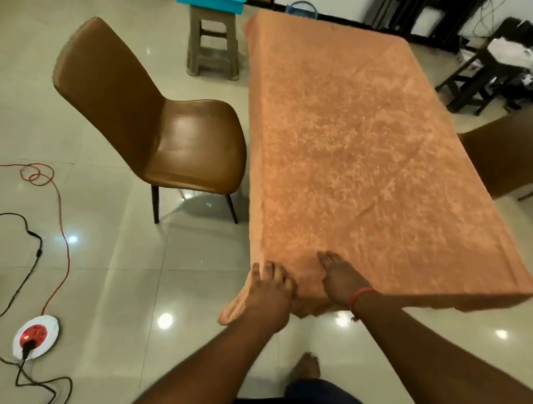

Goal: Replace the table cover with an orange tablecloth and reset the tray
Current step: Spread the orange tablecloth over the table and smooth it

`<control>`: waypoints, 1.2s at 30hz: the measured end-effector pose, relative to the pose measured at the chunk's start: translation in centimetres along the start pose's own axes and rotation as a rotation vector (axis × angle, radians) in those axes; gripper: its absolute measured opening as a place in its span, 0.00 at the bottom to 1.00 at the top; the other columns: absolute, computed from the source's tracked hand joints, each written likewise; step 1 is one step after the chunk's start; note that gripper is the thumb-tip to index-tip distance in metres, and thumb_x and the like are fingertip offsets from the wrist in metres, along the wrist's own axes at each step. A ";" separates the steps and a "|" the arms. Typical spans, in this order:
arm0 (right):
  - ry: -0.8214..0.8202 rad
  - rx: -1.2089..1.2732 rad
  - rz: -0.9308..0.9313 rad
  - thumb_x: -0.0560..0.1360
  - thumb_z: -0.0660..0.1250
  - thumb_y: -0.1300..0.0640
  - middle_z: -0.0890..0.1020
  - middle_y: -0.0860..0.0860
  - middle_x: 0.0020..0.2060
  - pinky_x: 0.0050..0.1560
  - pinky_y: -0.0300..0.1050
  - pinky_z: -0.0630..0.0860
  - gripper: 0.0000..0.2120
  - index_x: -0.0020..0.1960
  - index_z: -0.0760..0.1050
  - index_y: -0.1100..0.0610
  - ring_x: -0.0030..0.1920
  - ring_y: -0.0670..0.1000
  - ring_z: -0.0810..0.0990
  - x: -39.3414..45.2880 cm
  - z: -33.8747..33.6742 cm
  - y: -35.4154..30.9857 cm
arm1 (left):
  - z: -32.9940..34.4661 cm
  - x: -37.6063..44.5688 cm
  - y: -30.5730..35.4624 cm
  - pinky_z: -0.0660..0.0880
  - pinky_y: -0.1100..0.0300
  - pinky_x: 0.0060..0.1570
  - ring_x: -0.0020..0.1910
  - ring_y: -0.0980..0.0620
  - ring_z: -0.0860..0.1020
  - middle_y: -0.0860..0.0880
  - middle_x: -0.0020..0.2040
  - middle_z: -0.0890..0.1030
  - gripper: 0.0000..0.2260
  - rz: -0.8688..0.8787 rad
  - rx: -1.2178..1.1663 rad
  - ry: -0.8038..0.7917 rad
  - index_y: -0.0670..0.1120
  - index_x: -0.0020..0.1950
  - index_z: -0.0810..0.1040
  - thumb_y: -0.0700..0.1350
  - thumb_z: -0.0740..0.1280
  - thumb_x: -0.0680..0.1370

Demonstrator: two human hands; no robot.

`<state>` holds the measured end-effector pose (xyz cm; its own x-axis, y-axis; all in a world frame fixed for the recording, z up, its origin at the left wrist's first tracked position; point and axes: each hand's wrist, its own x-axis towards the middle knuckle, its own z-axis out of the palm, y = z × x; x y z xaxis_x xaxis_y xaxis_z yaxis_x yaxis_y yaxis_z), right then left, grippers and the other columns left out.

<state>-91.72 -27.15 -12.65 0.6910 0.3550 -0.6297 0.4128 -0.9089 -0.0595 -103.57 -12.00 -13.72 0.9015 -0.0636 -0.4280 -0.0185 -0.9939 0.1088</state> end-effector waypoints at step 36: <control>0.081 -0.072 0.020 0.74 0.69 0.63 0.50 0.54 0.81 0.74 0.64 0.60 0.42 0.81 0.50 0.52 0.79 0.59 0.54 -4.3 0.7 48.3 | 1.4 14.3 24.8 0.54 0.40 0.75 0.78 0.34 0.45 0.39 0.80 0.44 0.40 -0.211 -0.050 -0.142 0.53 0.81 0.46 0.58 0.65 0.76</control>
<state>-75.18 -72.75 -13.36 0.7437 0.3562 -0.5657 0.4380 -0.8989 0.0098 -91.73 -37.67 -18.39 0.8134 0.1291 -0.5673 0.1880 -0.9811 0.0462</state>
